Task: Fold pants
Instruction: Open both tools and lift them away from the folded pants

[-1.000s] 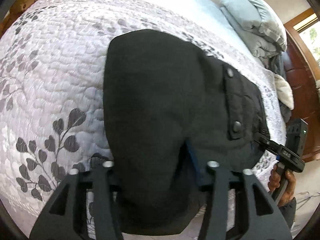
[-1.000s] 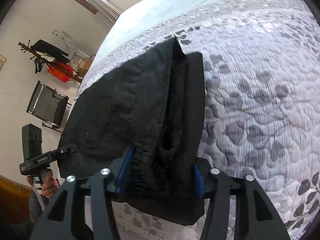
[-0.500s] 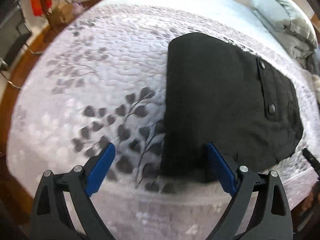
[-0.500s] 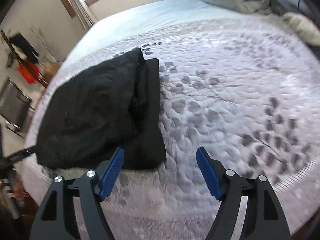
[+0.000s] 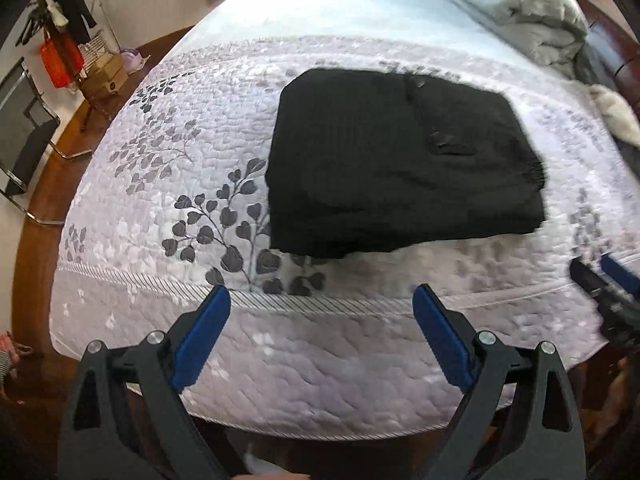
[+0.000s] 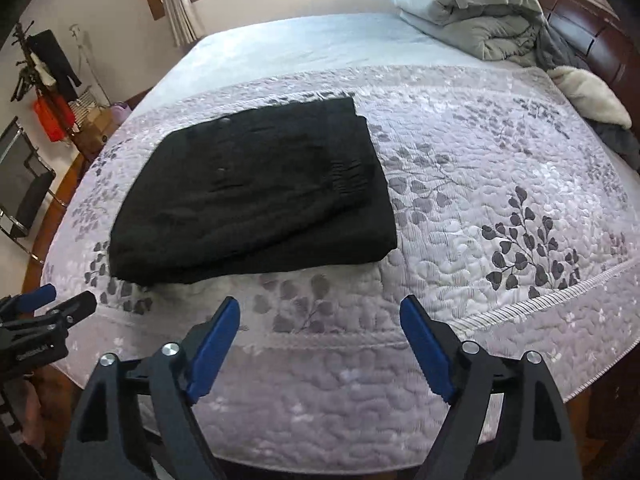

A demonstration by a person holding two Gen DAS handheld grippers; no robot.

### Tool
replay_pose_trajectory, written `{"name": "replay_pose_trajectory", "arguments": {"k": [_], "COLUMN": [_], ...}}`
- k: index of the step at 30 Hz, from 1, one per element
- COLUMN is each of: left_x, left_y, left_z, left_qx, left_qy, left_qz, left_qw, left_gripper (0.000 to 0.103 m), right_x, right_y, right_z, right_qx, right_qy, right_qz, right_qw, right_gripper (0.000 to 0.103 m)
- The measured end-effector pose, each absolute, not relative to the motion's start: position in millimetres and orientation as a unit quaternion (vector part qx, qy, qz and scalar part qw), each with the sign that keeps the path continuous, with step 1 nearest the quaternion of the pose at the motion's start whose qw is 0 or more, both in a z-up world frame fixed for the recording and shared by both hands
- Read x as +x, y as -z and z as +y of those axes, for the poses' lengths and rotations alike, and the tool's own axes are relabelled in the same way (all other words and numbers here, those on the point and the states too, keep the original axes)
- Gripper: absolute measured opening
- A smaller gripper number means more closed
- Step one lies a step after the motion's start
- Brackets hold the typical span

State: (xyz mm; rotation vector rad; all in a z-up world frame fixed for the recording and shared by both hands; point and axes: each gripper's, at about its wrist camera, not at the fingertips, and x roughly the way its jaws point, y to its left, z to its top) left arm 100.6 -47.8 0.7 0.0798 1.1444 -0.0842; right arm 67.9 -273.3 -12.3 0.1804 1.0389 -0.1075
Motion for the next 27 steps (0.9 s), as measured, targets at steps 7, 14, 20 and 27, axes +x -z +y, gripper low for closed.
{"name": "replay_pose_trajectory", "arguments": {"k": [7,14,20,27], "left_x": [71,58,56,62], "left_y": [-30,-42,-46,-39], "left_z": [-46,-41,-40,-39], "left_qx": [0.032,0.024,0.031,0.027], "left_qy": [0.047,0.051,0.045,0.043], "left_qz": [0.508,0.491,0.477,0.483], "left_qw": [0.859,0.869,0.877,0.874], "left_gripper": [0.092,0.092,0.092,0.092], "right_x": [48,44,52,60], "right_y": [-13,-24,-11,9], "right_z": [-259,-256,-253,-251], "right_qx": [0.075,0.072,0.081,0.086], "right_qy": [0.064,0.075,0.071,0.079], "right_qz": [0.475,0.466,0.494,0.515], "right_qw": [0.875,0.879,0.863,0.849], "right_gripper": [0.089,0.092,0.092,0.092]}}
